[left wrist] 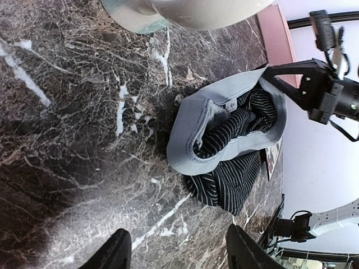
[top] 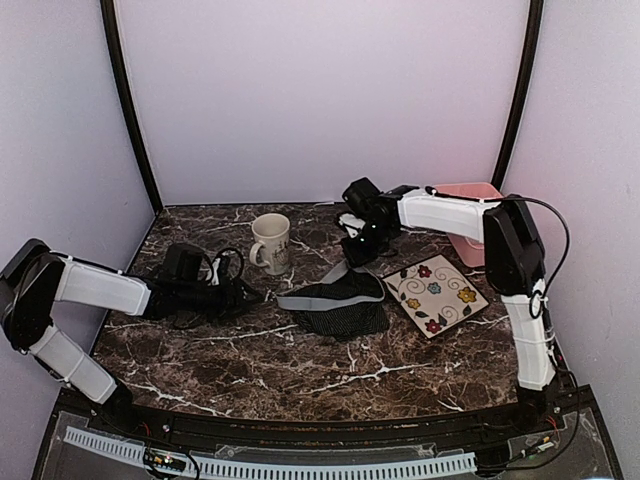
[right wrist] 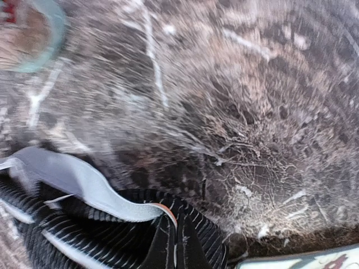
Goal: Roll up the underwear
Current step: Pick up the underwear from the center of the board, then pick up the underwear, then flatten out the underwear at the center of the board, then move the underwear to the center of the board.
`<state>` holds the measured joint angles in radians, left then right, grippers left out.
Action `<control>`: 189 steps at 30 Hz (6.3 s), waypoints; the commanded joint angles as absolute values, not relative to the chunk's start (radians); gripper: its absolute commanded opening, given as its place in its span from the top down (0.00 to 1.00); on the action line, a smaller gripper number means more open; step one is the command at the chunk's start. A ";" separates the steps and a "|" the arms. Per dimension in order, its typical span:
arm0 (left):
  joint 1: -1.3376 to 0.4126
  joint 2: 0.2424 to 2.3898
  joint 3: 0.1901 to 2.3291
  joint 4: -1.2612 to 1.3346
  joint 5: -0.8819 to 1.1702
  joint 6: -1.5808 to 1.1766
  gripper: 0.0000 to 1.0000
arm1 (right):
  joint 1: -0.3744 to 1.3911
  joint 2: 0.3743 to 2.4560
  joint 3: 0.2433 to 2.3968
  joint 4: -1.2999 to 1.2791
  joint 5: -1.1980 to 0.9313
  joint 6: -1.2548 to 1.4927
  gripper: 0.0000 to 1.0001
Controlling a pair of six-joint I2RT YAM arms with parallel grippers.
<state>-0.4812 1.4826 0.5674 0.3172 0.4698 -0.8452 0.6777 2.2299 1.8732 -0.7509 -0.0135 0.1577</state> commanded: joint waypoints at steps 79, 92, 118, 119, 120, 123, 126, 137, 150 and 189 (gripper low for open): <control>-1.060 1.575 0.743 0.993 -0.042 0.224 0.49 | 0.952 1.505 1.710 0.001 0.093 0.408 1.00; -1.061 1.594 0.762 0.983 -0.198 0.328 0.42 | 1.101 1.551 1.813 -0.118 0.572 0.494 1.00; -1.065 1.365 0.688 0.731 -0.392 0.329 1.00 | 1.176 1.453 1.679 -0.090 1.227 0.558 1.00; -1.058 1.326 0.678 0.654 -0.382 0.313 1.00 | 1.167 1.422 1.637 -0.078 1.262 0.559 1.00; -1.052 1.283 0.664 0.576 -0.375 0.300 1.00 | 1.158 1.391 1.592 -0.076 1.298 0.574 1.00; -1.018 1.157 0.643 0.329 -0.350 0.242 1.00 | 1.124 1.304 1.479 -0.117 1.309 0.643 1.00; -0.959 1.021 0.626 0.159 -0.289 0.187 1.00 | 1.082 1.266 1.445 -0.312 1.259 0.846 1.00; -0.851 1.135 0.772 -0.102 0.006 0.120 1.00 | 0.945 1.390 1.462 -0.287 0.804 0.973 1.00; -0.768 0.962 0.866 -0.336 0.258 0.332 1.00 | 0.826 1.389 1.330 -0.157 0.257 0.874 1.00; -0.917 1.320 0.810 -0.536 0.275 0.428 0.50 | 0.836 1.994 1.320 -0.372 -0.372 0.376 0.60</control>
